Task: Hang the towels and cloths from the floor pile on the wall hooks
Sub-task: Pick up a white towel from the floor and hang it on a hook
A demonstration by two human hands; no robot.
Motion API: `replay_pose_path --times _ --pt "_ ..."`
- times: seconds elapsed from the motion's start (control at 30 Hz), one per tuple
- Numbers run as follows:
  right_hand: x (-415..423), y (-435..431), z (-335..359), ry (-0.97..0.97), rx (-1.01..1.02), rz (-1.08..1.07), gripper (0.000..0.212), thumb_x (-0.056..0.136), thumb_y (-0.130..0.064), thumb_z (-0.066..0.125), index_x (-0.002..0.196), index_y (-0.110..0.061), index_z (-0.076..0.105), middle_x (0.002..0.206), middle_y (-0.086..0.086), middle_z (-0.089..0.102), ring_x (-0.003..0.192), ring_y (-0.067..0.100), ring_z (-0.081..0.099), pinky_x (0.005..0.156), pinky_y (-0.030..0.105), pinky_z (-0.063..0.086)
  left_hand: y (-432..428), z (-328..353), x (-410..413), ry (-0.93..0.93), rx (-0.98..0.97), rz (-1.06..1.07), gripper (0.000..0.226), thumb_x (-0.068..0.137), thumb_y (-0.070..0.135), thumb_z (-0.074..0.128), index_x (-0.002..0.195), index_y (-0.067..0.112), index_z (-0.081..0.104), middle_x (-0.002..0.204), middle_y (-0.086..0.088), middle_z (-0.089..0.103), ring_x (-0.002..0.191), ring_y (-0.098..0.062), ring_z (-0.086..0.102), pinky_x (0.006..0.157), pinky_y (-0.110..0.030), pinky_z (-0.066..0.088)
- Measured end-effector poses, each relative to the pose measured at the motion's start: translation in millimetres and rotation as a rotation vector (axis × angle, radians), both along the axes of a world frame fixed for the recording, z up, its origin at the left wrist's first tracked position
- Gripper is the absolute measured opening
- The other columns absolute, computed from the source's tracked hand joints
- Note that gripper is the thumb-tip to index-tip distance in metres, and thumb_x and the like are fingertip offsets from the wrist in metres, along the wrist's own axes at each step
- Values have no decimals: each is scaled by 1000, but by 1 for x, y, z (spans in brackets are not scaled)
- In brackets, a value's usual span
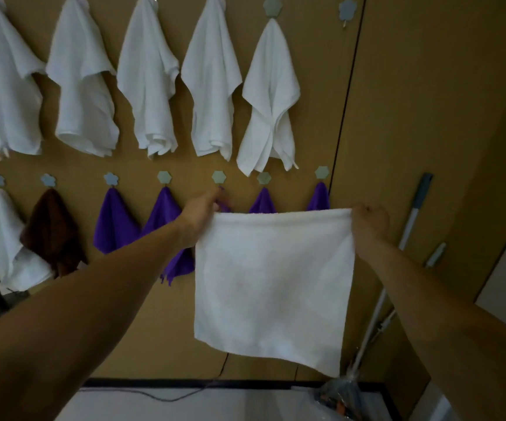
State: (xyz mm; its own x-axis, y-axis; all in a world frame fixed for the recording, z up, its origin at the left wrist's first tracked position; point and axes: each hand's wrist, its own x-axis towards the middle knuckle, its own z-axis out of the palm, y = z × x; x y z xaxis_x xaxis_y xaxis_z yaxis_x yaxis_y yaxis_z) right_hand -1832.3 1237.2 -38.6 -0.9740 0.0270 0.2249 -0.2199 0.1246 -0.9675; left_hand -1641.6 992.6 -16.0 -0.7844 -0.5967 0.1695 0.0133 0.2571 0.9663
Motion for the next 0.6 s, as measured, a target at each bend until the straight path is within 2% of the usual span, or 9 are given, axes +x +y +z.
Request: replay_pose_path --times 0.1,0.17,0.2,0.27,0.3,0.33,0.4,0.5,0.6 --pt "-19 12 8 9 13 49 22 97 -12 42 105 -3 61 97 7 54 82 16 50 73 26 40 3 7 -17 -251 -366 -299 38 70 65 67 90 33 76 90 14 73 88 -3 66 80 -19 48" --pt "-31 18 12 111 104 225 22 98 -14 43 91 -10 64 91 -1 59 81 12 53 70 21 41 10 13 -32 -407 -578 -414 27 68 60 74 87 41 74 87 17 73 84 2 66 74 -12 47" --pt "-34 21 14 145 145 327 22 98 -23 48 83 -18 64 85 -7 63 78 9 56 68 19 42 14 16 -41 -433 -624 -429 17 71 53 76 83 41 74 84 17 73 81 3 66 70 -10 46" --pt "-45 28 20 193 294 505 12 88 -43 63 81 -33 63 80 -17 64 75 -1 58 66 18 44 19 24 -59 -386 -616 -396 5 78 41 75 78 36 75 82 11 74 78 -1 68 70 -14 48" --pt "-52 31 22 223 415 574 13 79 -47 71 85 -39 64 87 -19 63 79 -3 57 69 19 45 21 27 -68 -333 -569 -351 9 81 38 73 78 30 75 82 6 75 79 -6 69 72 -19 51" --pt "-59 34 24 265 527 609 24 70 -51 79 87 -44 63 93 -20 63 84 -3 57 71 21 47 22 30 -78 -281 -496 -293 15 84 36 71 80 22 76 85 0 74 81 -12 69 75 -23 53" --pt "-79 36 34 334 534 567 28 62 -53 83 84 -48 65 90 -23 64 81 -3 59 65 17 49 25 36 -98 -197 -338 -191 19 85 32 69 87 14 73 92 -5 72 87 -19 68 78 -27 53" --pt "-103 31 53 382 362 528 7 82 -43 71 79 -37 69 78 -22 66 71 -6 59 57 9 46 38 43 -130 -94 -201 -97 14 86 22 63 74 20 68 85 1 66 87 -20 62 78 -30 49" --pt "-126 19 68 473 341 501 19 93 -34 59 85 -18 63 79 -6 61 69 5 54 60 23 41 52 60 -163 -11 -270 42 24 90 24 49 68 18 57 76 1 57 74 -16 53 68 -27 42"
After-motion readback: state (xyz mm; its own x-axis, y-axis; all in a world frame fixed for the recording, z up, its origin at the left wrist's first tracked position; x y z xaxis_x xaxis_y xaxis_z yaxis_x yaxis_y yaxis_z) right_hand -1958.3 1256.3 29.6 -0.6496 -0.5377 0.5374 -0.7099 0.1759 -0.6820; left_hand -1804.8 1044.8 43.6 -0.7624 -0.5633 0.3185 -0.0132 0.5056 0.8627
